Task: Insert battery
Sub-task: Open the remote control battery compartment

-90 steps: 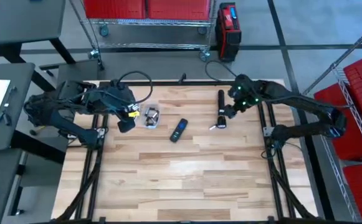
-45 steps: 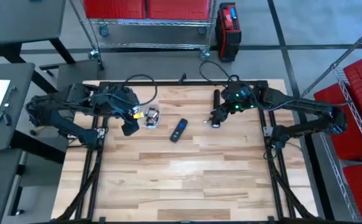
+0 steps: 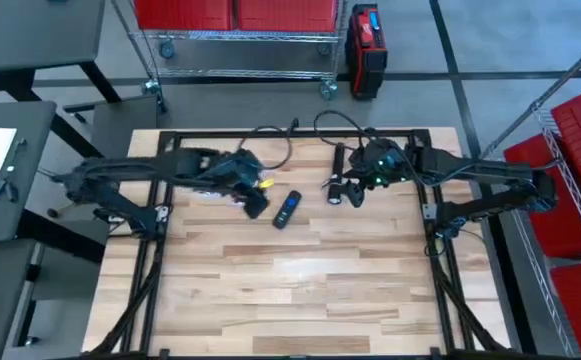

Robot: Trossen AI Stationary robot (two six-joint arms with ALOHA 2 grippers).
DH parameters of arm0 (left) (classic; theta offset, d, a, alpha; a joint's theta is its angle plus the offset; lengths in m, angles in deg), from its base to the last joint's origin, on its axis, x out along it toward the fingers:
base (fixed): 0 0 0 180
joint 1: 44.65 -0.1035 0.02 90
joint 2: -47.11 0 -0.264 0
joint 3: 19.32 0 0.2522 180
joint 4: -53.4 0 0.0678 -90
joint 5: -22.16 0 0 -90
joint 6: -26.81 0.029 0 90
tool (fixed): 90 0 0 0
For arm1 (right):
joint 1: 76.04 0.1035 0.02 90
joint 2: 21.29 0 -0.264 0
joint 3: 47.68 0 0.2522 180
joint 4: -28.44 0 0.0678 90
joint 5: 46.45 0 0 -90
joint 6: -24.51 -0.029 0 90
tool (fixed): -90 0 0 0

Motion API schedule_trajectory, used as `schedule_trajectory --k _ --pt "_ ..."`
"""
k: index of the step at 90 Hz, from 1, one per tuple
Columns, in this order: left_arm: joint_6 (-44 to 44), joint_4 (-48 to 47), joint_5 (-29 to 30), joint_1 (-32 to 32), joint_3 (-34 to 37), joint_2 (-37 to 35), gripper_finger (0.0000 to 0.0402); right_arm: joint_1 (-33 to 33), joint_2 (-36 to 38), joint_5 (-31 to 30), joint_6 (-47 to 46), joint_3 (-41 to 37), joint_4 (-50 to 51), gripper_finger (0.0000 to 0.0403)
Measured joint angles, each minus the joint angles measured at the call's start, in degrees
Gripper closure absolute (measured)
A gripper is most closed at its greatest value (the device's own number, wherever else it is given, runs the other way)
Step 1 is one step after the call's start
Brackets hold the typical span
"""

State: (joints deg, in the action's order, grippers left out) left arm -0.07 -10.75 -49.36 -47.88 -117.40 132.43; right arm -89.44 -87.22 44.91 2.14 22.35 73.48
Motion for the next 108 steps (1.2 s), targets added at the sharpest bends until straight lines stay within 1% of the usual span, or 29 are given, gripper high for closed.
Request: schedule_trajectory --k 9,23,30,41,52,57,69,77,84,95,102,108 --pt "-0.5 4.1 -1.5 -1.6 0.0 5.9 0.0167 0.9 0.0 0.0 1.1 0.0 0.2 0.0121" --pt "-4.3 5.6 -3.1 -2.9 0.0 13.9 0.0167 3.2 0.3 0.0 3.3 0.0 1.3 0.0121" --pt "-4.9 6.3 -5.2 -3.3 0.1 17.4 0.0167 4.5 0.3 0.0 4.5 0.0 2.1 0.0121" --pt "-5.6 8.3 -6.7 -3.5 0.0 22.4 0.0167 6.2 0.3 0.0 4.9 0.0 3.7 0.0121" --pt "-5.5 11.5 -11.4 -4.3 0.0 26.3 0.0167 7.6 0.3 -0.1 6.1 0.0 6.3 0.0121" --pt "-4.8 12.7 -12.4 -4.7 0.1 27.7 0.0167 8.2 0.3 -0.7 6.4 0.0 7.5 0.0121" --pt "-4.5 13.7 -12.6 -5.5 0.0 30.5 0.0167 9.0 0.3 -3.1 5.7 0.0 10.3 0.0121" --pt "-4.1 14.6 -14.3 -5.9 0.0 32.1 0.0167 9.5 0.3 -3.3 5.5 0.0 11.5 0.0121" --pt "-4.0 14.4 -14.2 -5.9 -0.1 33.5 0.0167 9.7 0.3 -3.3 5.6 0.0 12.4 0.0121" --pt "-3.6 14.4 -14.2 -5.8 -0.1 33.6 0.0168 9.6 0.3 -3.3 5.8 0.0 12.4 0.0121" --pt "-3.2 14.4 -14.0 -5.7 0.0 33.6 0.0185 9.5 0.3 -3.8 5.8 0.0 12.4 0.0121" --pt "-3.1 14.0 -14.0 -5.8 0.0 33.4 0.0219 9.5 0.3 -4.5 5.9 0.0 12.5 0.0121"
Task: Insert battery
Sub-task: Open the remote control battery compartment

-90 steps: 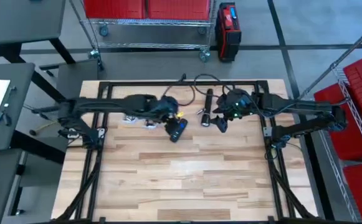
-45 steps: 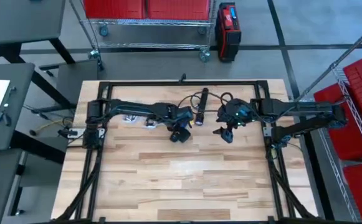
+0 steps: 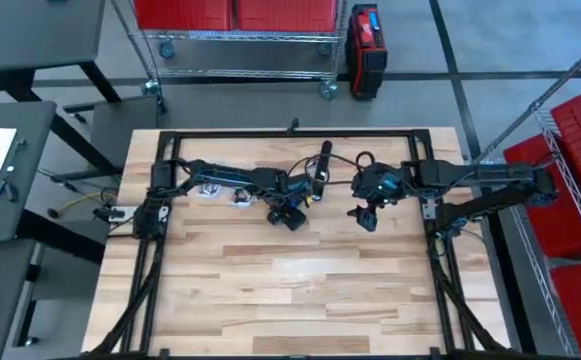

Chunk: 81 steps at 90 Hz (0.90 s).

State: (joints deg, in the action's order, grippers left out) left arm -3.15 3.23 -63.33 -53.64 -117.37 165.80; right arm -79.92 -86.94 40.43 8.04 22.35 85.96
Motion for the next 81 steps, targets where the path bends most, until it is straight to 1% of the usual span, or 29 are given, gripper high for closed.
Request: schedule_trajectory --k 5,15,26,31,43,53,56,63,75,81 --pt "0.4 -0.2 -0.4 0.0 0.0 -0.1 0.0246 0.0 0.0 -0.3 0.0 0.0 0.0 0.0121" --pt "1.2 -0.6 -2.9 -0.1 -0.2 -0.1 0.0247 0.0 0.0 -0.9 0.0 0.0 0.0 0.0121" --pt "3.3 -4.2 -7.5 0.6 -2.6 -1.5 0.0247 0.0 0.2 -1.4 0.0 0.0 0.0 0.0121" --pt "4.9 -4.5 -9.0 1.0 -4.5 -3.6 0.0247 0.0 0.7 -1.4 0.1 0.0 -0.2 0.0121" --pt "9.7 -3.5 -16.0 0.5 -9.4 -10.4 0.0247 0.1 3.4 -1.4 0.5 0.0 -2.1 0.0121" --pt "11.3 -3.3 -21.0 0.2 -12.8 -14.9 0.0247 0.7 7.1 -1.4 1.2 0.0 -6.8 0.0121" --pt "11.3 -2.7 -21.7 0.3 -13.8 -16.6 0.0247 1.1 8.4 -1.4 1.4 0.0 -8.9 0.0121" --pt "11.2 1.3 -22.4 0.3 -15.6 -20.0 0.0247 1.8 10.5 -1.4 1.4 0.0 -14.1 0.0121" --pt "10.5 13.6 -22.4 0.4 -16.2 -24.9 0.0247 2.9 12.5 -1.3 1.4 0.0 -23.7 0.0121" --pt "10.4 20.1 -22.6 0.9 -16.2 -26.1 0.0247 3.2 12.3 -1.3 1.5 0.0 -27.9 0.0121"
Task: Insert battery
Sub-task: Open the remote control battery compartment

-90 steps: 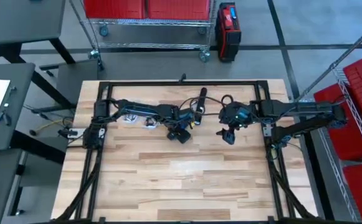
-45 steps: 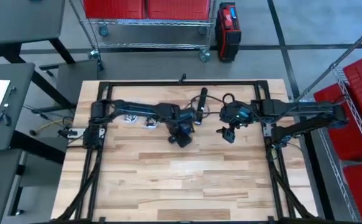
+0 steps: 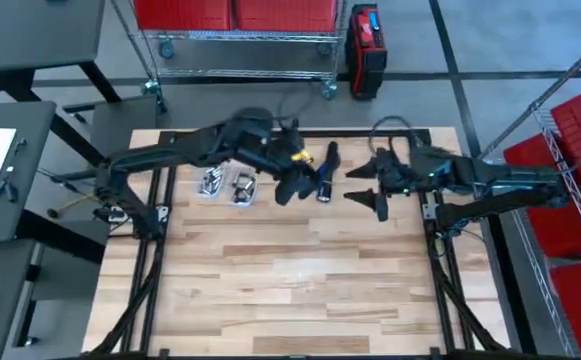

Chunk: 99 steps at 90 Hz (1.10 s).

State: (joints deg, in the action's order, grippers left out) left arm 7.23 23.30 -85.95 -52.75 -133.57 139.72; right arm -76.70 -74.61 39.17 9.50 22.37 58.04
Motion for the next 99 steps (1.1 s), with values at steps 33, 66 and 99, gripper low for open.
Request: schedule_trajectory --k 33,66,99 --pt "2.4 23.5 -1.3 3.6 0.1 -0.2 0.0247 2.2 -7.7 13.3 -4.0 0.0 -29.9 0.0121" --pt "1.7 32.4 -5.7 6.1 0.1 2.1 0.0247 2.1 -13.9 25.3 -10.7 0.0 -52.6 0.0121" --pt "2.3 31.4 -5.2 5.9 0.1 2.3 0.0247 2.4 -14.7 25.4 -8.9 1.6 -52.5 0.0161"
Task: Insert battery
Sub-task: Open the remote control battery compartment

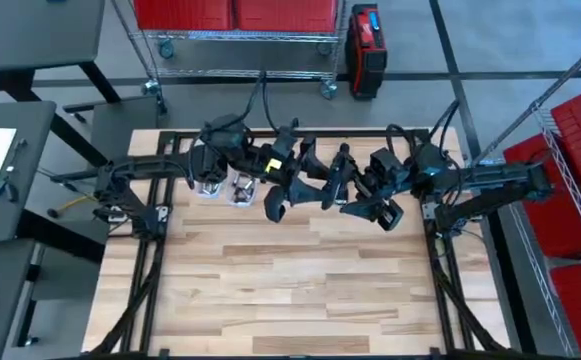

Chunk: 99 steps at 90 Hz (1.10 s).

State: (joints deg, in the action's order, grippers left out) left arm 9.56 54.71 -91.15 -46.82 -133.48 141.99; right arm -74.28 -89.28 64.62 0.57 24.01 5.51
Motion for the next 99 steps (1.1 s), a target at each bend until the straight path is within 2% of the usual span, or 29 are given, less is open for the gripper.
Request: schedule_trajectory --k 20,39,43,46,48,52,65,85,99 --pt "-0.4 -0.2 -0.2 0.0 -0.1 0.8 0.0247 0.0 -0.7 -0.9 0.0 0.5 0.1 0.0221" --pt "-0.7 0.5 -2.2 0.1 0.0 0.9 0.0248 0.1 -1.7 2.7 0.4 0.7 0.3 0.0327" --pt "-0.8 1.2 -1.9 0.1 0.0 0.8 0.0258 0.1 -1.7 2.7 1.6 0.7 0.3 0.0333" --pt "-0.8 1.9 -1.5 0.1 0.0 0.7 0.0284 0.1 -1.6 2.5 2.8 0.7 0.2 0.0340" --pt "-1.0 2.2 -0.9 0.1 0.0 0.6 0.0313 0.1 -1.6 2.4 3.6 0.8 0.4 0.0343" --pt "-0.8 2.6 -0.1 0.0 0.0 0.5 0.0338 0.1 -1.5 2.2 4.6 0.8 1.1 0.0343" --pt "-1.6 2.2 -1.2 -0.4 0.0 0.6 0.0354 0.3 -1.5 3.0 4.7 0.8 2.6 0.0343" --pt "-2.6 -1.9 -1.5 -0.8 -0.1 0.5 0.0335 0.3 -1.3 3.3 4.5 0.7 4.3 0.0343" --pt "-6.0 -5.9 -4.5 -1.7 -0.1 0.6 0.0291 -1.1 0.5 3.4 4.3 0.7 12.8 0.0343"
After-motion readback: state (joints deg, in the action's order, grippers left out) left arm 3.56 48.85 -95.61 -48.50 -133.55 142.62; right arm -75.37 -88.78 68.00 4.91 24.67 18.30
